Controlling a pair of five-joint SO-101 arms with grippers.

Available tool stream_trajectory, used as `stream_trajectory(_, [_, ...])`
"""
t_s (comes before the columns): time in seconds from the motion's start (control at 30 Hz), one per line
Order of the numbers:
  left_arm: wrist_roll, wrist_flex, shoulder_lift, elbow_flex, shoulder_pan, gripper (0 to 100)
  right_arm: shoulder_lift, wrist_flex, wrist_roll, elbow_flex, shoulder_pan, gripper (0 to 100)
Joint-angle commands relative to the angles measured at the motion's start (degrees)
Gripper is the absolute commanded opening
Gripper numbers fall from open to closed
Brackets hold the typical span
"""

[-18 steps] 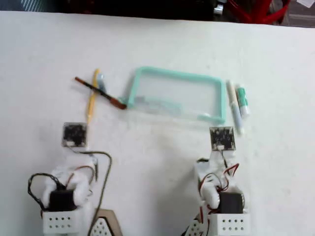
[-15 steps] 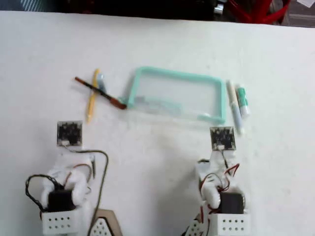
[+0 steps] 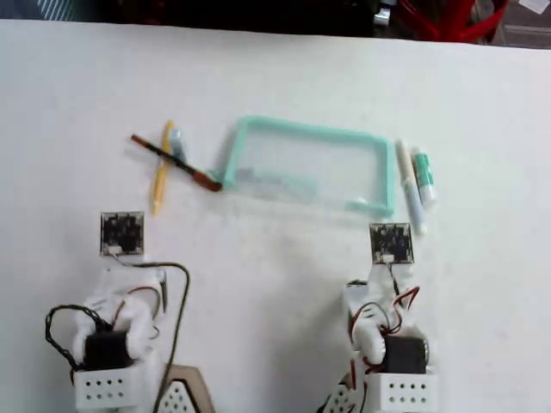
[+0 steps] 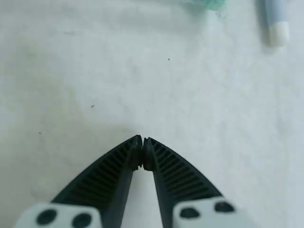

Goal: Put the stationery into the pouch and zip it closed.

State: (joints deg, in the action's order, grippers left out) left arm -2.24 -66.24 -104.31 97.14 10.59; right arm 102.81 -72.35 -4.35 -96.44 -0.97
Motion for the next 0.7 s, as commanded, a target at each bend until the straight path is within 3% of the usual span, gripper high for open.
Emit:
stream_trajectory(0.0, [-0.7,-0.1,-0.3,-0.2,0.5,3,0.3,-0.2,0.4,-0.4,0.1,2.0])
stream_trajectory(0.1, [-0.8,3.3,-0.3,-0.4,0.5,3,0.3,2.1,0.4,-0.4,0.2,2.2])
stream_trajectory(0.27, [-0.8,24.8,-0.3,-5.5,0.7,3,0.3,4.3,0.4,-0.4,0.4,2.3])
stream_trajectory(0.43, [-0.8,37.5,-0.3,-12.8,0.5,3,0.3,4.2,0.2,-0.4,0.3,2.1])
stream_trajectory(0.53, [-0.8,39.9,-0.3,-17.8,-1.2,3,0.3,4.2,0.3,-0.4,0.4,2.1])
stream_trajectory(0.67, [-1.9,37.2,-0.3,-24.8,-3.3,3,0.3,4.2,0.4,-0.4,0.5,2.1])
